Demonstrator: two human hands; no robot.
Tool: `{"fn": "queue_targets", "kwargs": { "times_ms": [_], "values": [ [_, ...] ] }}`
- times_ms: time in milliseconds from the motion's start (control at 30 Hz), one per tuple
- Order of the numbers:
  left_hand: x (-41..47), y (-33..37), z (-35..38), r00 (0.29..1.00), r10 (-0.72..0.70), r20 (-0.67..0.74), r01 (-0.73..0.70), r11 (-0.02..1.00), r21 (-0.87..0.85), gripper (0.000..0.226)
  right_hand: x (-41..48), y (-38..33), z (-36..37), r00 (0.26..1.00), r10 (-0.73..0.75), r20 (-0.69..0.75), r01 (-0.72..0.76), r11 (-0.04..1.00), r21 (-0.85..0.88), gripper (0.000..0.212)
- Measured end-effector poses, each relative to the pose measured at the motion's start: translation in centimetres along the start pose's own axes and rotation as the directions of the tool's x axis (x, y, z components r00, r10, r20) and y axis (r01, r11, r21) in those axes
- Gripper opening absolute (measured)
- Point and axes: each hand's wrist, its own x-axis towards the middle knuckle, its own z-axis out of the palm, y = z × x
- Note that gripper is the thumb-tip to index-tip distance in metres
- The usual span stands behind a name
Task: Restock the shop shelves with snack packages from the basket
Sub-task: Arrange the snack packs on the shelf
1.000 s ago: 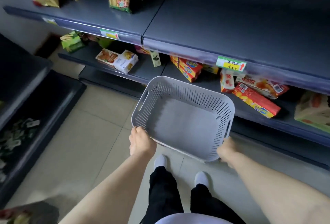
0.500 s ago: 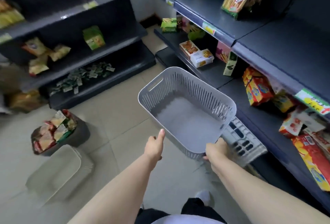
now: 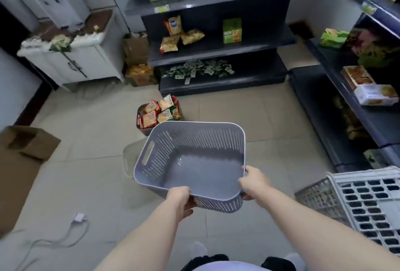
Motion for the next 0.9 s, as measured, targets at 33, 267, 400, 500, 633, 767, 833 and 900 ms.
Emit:
{"fn": "queue_targets", "kwargs": {
  "times_ms": [33,267,400,500,633,767,833,900],
  "values": [
    [0.6,-0.1,-1.9,1.000,-0.021,-0.020,0.020,0.997,-0.072,0.014,0.1,-1.3,1.8,0.999,-0.013,0.034,0.015,0.999,-0.035,0.031],
    [5.6,2.1,-13.2,0.981,-0.117,-0.158,0.067,0.954,-0.292,0.029,0.2,-9.8,11.6,0.982,-0.099,0.161,0.133,0.966,-0.221,0.031],
    [7.9,4.4,-16.9,0.968,-0.150,-0.201,0.081,0.945,-0.316,0.033,1.1,-14.6,14.1,0.965,-0.116,0.235,0.162,0.968,-0.191,0.037],
    [10.0,6.8,-18.4,0.958,-0.190,-0.214,0.103,0.927,-0.361,0.036,3.8,-18.4,15.3,0.956,-0.169,0.240,0.232,0.936,-0.266,0.039],
    [13.4,10.6,-19.3,0.953,-0.203,-0.223,0.096,0.906,-0.412,0.037,8.9,-23.8,16.9,0.937,-0.192,0.293,0.291,0.892,-0.345,0.035],
    [18.2,15.0,-20.3,0.932,-0.274,-0.236,0.146,0.882,-0.449,0.034,15.2,-28.8,19.3,0.917,-0.152,0.370,0.298,0.876,-0.379,0.034],
    [20.8,17.4,-20.7,0.911,-0.331,-0.247,0.188,0.864,-0.467,0.034,18.4,-31.1,20.7,0.909,-0.104,0.404,0.282,0.866,-0.412,0.032],
    [23.7,19.5,-20.7,0.906,-0.360,-0.225,0.220,0.852,-0.475,0.036,21.6,-33.3,21.9,0.894,-0.070,0.443,0.285,0.851,-0.441,0.031]
  ]
}}
